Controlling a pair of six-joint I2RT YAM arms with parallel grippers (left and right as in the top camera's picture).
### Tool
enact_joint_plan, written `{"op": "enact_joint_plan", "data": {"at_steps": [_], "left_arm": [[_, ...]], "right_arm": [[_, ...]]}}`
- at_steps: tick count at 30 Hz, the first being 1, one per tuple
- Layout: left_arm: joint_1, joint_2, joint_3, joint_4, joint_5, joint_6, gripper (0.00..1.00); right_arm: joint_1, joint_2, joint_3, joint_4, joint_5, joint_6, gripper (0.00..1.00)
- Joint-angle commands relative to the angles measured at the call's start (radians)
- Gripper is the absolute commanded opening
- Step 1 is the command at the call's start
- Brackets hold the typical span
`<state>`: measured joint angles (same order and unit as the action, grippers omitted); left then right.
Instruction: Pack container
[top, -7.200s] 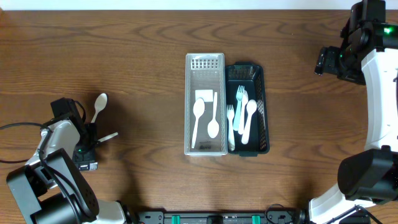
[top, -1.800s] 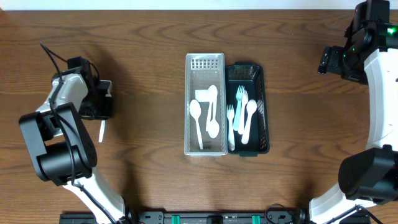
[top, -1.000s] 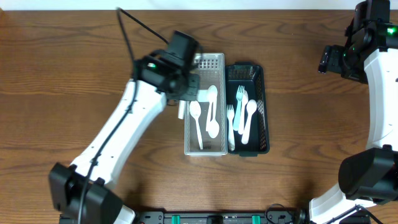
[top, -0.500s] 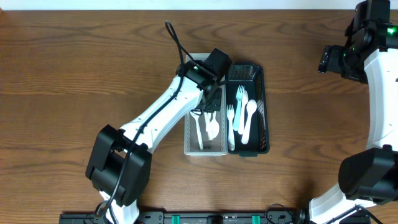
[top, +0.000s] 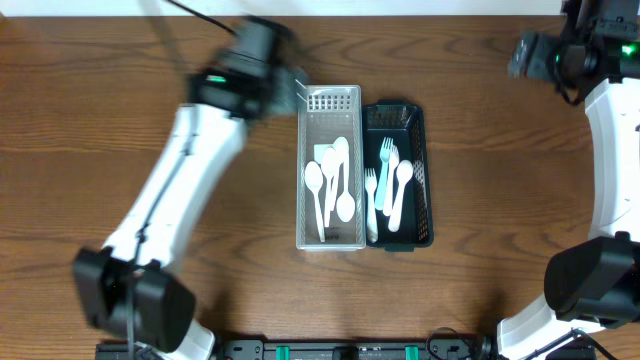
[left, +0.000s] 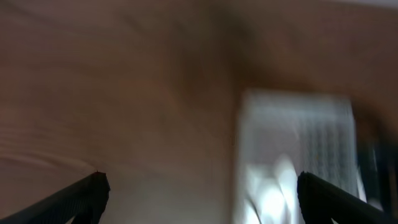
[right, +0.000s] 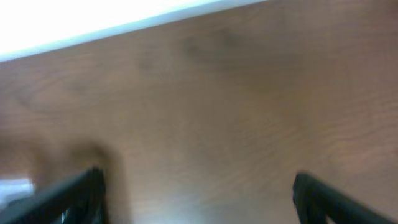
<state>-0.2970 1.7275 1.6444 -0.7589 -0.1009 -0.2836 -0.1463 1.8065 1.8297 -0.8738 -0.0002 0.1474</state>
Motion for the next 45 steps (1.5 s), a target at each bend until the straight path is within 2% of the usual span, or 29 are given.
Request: {"op": "enact_joint_plan", "data": {"at_steps": [1, 4, 6, 8, 12, 16, 20, 24, 29, 33, 40, 45], "left_arm": [[0.135, -0.017, 0.016, 0.073, -0.049, 0.043, 0.98], [0.227, -0.016, 0.016, 0.132, -0.050, 0.044, 0.98], [0.285, -0.016, 0.016, 0.159, -0.050, 0.045, 0.98], [0.333, -0.016, 0.016, 0.161, -0.039, 0.085, 0.98], [0.387, -0.050, 0.005, 0.124, -0.012, 0.187, 0.98], [0.399, -0.146, -0.066, 0.129, -0.012, 0.187, 0.98], [0.399, -0.287, -0.255, 0.213, -0.012, 0.187, 0.98], [0.398, -0.464, -0.535, 0.393, -0.012, 0.186, 0.98], [0.381, -0.712, -0.872, 0.615, -0.012, 0.186, 0.98], [0.344, -0.940, -1.075, 0.668, -0.012, 0.186, 0.98], [0.326, -1.225, -1.236, 0.659, -0.013, 0.186, 0.98], [0.326, -1.254, -1.240, 0.655, -0.012, 0.186, 0.98]], "right_arm": [[0.017, 0.012, 0.002, 0.156, -0.102, -0.032, 0.99], [0.037, 0.027, 0.002, 0.341, -0.102, -0.166, 0.99], [0.051, 0.034, 0.002, 0.403, -0.102, -0.274, 0.99], [0.056, 0.033, 0.002, 0.399, -0.102, -0.302, 0.99], [0.045, 0.018, -0.002, 0.286, -0.101, -0.302, 0.99], [0.010, -0.054, -0.076, 0.287, -0.102, -0.328, 0.99], [-0.020, -0.184, -0.247, 0.334, -0.103, -0.328, 0.99], [-0.040, -0.317, -0.460, 0.396, -0.103, -0.328, 0.99], [-0.039, -0.503, -0.770, 0.556, -0.103, -0.328, 0.99], [-0.014, -0.677, -0.994, 0.650, -0.103, -0.328, 0.99], [0.079, -0.973, -1.239, 0.646, -0.102, -0.328, 0.99], [0.109, -1.118, -1.335, 0.646, -0.104, -0.328, 0.99]]}}
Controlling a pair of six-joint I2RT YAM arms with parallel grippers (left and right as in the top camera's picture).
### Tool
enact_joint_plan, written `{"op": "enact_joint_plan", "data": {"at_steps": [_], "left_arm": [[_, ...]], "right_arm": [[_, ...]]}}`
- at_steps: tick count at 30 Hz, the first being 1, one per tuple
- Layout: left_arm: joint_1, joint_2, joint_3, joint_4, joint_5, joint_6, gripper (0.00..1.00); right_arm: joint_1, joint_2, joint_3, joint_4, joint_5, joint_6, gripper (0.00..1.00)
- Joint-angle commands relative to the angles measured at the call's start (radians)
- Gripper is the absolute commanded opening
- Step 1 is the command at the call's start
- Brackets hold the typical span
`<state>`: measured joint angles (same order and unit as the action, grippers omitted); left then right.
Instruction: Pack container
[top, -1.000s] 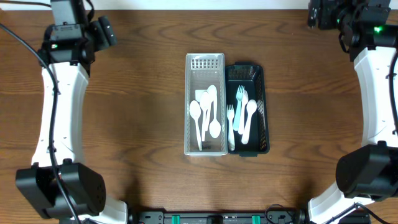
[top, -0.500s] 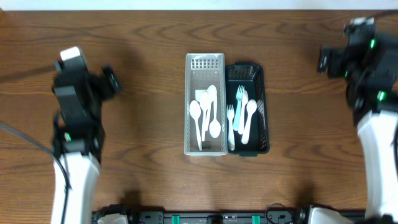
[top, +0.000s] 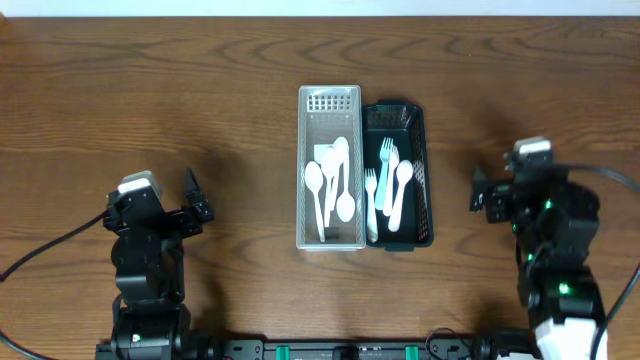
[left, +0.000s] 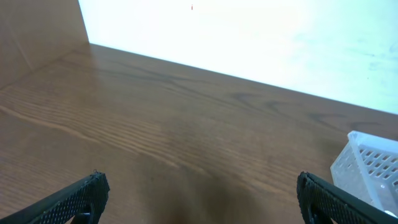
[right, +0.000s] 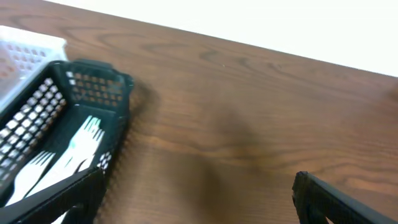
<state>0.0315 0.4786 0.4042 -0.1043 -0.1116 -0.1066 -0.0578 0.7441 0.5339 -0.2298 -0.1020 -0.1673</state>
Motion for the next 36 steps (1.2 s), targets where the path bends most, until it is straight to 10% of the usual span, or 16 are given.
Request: {"op": "enact_joint_plan", "data": {"at_steps": [1, 21, 36], "left_arm": [[-0.002, -0.002, 0.000, -0.003, -0.002, 0.009, 0.98], [-0.002, 0.031, 0.000, -0.220, -0.002, 0.009, 0.98], [-0.002, 0.031, 0.000, -0.333, -0.002, 0.009, 0.98]], "right_arm": [[0.021, -0.068, -0.043, 0.000, -0.003, -0.013, 0.99], [0.022, -0.077, -0.044, -0.271, 0.032, -0.032, 0.99], [0.041, -0.565, -0.311, 0.071, -0.056, -0.029, 0.99]]}}
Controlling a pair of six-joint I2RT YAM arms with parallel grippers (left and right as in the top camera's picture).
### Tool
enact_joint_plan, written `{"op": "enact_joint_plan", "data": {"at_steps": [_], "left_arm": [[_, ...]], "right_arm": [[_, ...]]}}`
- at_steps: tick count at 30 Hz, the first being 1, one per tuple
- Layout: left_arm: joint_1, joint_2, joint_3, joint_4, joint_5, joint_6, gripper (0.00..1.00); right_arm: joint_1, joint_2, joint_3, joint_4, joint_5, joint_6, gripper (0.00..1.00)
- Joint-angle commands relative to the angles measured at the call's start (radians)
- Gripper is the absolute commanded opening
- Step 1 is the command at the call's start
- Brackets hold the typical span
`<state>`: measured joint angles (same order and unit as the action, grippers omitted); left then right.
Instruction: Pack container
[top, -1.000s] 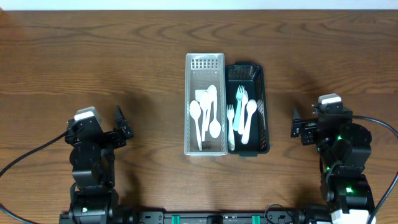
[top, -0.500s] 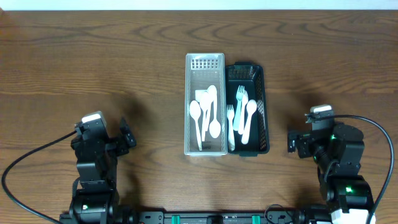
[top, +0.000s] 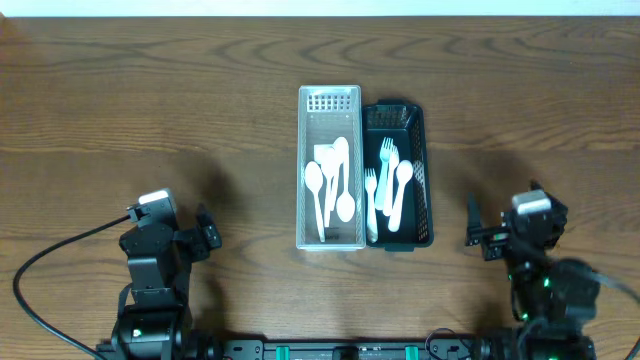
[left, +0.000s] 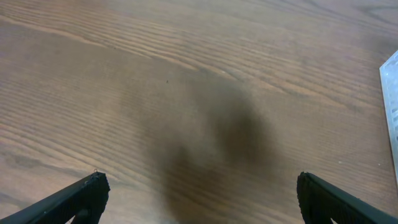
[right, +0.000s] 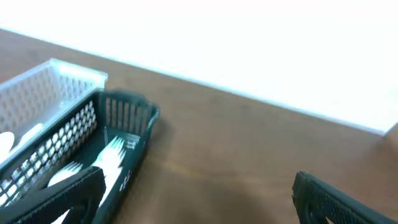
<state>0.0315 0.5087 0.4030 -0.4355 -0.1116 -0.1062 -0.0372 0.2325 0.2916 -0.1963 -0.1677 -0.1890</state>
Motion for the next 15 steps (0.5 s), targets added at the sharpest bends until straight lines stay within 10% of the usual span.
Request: {"op": "enact_joint_plan", "data": {"at_steps": [1, 7, 15], "left_arm": [[-0.002, 0.001, 0.001, -0.005, -0.002, 0.009, 0.98], [-0.002, 0.001, 0.001, -0.010, -0.002, 0.009, 0.98], [-0.002, 0.001, 0.001, -0.010, -0.002, 0.009, 0.98]], "right_arm": [[0.030, -0.073, -0.103, 0.093, 0.036, -0.007, 0.99], [0.108, -0.099, -0.251, 0.375, 0.211, -0.058, 0.99], [0.135, -0.201, -0.286, 0.114, 0.227, 0.001, 0.99]]}}
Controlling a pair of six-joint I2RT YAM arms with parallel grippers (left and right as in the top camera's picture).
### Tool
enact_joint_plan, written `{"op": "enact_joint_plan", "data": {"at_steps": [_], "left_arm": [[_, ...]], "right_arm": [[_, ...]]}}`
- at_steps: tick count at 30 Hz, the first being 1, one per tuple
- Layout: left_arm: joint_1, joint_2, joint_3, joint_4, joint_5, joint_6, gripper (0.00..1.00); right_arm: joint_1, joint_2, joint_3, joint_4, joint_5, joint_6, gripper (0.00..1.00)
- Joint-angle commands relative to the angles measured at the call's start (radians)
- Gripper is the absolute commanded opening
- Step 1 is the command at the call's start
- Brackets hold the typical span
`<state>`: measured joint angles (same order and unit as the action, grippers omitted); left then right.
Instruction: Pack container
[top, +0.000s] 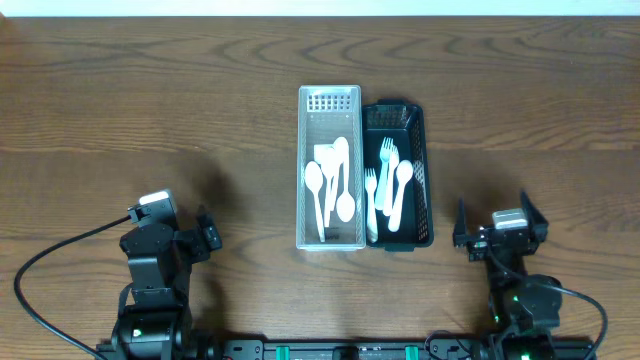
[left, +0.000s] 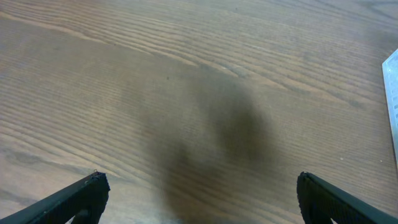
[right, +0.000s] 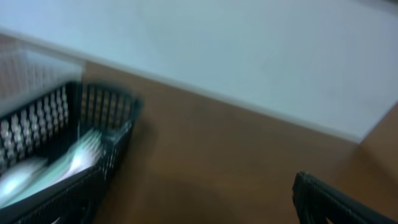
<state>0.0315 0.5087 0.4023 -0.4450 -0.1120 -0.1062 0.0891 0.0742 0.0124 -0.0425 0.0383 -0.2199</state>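
A white basket (top: 330, 92) holding several white spoons (top: 330, 185) stands mid-table. Touching its right side is a dark basket (top: 392, 106) with white forks (top: 388, 185) and a spoon. My left gripper (top: 170, 222) sits low at the front left, open over bare wood. In the left wrist view that gripper (left: 200, 186) has nothing between its fingertips, and a corner of the white basket (left: 393, 93) shows. My right gripper (top: 493, 212) is open at the front right. The blurred right wrist view shows the dark basket (right: 68, 112) left of the gripper (right: 196, 193).
The wooden table (top: 150, 100) ends at a white wall (right: 249, 50) along its far edge. A black cable (top: 50, 260) loops from the left arm's base. A dark rail (top: 350, 350) runs along the front edge.
The left arm has not moved. My right gripper has shifted slightly left and turned, and its wrist view is now blurred, with the dark basket larger at the left. The baskets are unchanged.
First my left arm reached out beside the white basket's far end and the right arm was at the far right corner. Then both grippers stood open at the sides nearer the front. Later they were lower at the front edge, where they remain. The cutlery never moved.
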Motion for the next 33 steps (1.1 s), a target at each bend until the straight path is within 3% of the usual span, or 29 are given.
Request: {"op": "enact_joint_plan", "data": {"at_steps": [1, 13, 17, 33], "left_arm": [[-0.002, 0.001, 0.002, 0.000, -0.001, 0.009, 0.98], [-0.002, 0.001, 0.002, 0.000, -0.001, 0.009, 0.98], [-0.002, 0.001, 0.002, 0.000, -0.002, 0.009, 0.98], [-0.002, 0.001, 0.002, 0.000, -0.002, 0.009, 0.98]], "right_arm": [[0.004, -0.053, -0.007, -0.032, 0.017, 0.020, 0.99], [-0.032, -0.059, -0.007, -0.035, -0.029, 0.056, 0.99], [-0.043, -0.059, -0.007, -0.032, -0.027, 0.140, 0.99], [-0.043, -0.058, -0.007, -0.032, -0.027, 0.140, 0.99]]}}
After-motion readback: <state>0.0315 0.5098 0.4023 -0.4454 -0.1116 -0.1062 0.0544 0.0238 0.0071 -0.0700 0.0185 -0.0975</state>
